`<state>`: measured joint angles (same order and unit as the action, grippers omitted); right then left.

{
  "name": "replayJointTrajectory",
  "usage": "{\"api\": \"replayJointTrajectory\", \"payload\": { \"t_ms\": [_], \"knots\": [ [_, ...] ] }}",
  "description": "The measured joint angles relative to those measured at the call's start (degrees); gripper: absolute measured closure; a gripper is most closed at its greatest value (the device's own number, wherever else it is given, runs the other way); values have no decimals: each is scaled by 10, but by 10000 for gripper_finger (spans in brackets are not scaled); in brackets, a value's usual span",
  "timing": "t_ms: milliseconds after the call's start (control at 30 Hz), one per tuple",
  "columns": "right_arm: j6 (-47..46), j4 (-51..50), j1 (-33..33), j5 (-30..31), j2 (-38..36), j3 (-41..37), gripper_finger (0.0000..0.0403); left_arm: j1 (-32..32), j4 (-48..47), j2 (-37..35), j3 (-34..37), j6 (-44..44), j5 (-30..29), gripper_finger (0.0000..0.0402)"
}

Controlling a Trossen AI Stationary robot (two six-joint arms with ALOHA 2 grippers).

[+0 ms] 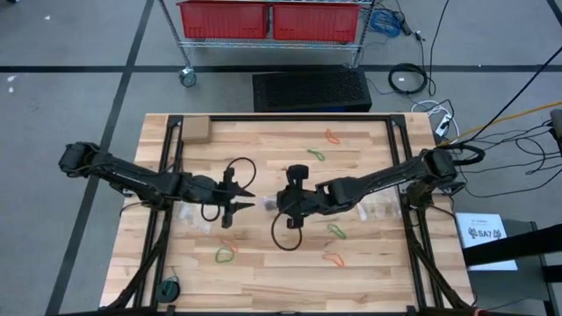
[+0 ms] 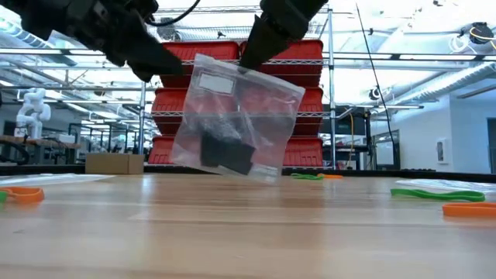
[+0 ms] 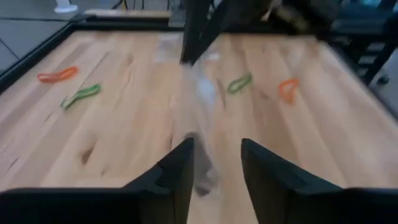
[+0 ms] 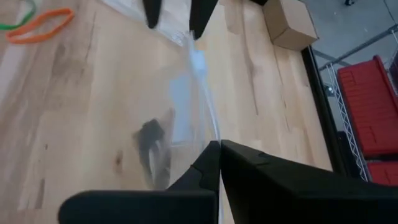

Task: Sort rubber bands
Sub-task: Close the top left transparent zip bag

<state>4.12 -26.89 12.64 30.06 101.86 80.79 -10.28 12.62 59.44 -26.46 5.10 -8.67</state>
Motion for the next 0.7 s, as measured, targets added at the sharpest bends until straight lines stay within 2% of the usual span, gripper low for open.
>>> {"api": "replayJointTrajectory", "payload": {
  "t_ms": [367,533,700],
  "knots": [
    [5,11,0,1,0,0,403,2,53,5,0,6,-14,253],
    [14,25,0,1,0,0,403,2,55,5,0,6,-50,253],
    [15,25,0,0,0,0,403,2,54,5,0,5,-50,256]
  ]
}}
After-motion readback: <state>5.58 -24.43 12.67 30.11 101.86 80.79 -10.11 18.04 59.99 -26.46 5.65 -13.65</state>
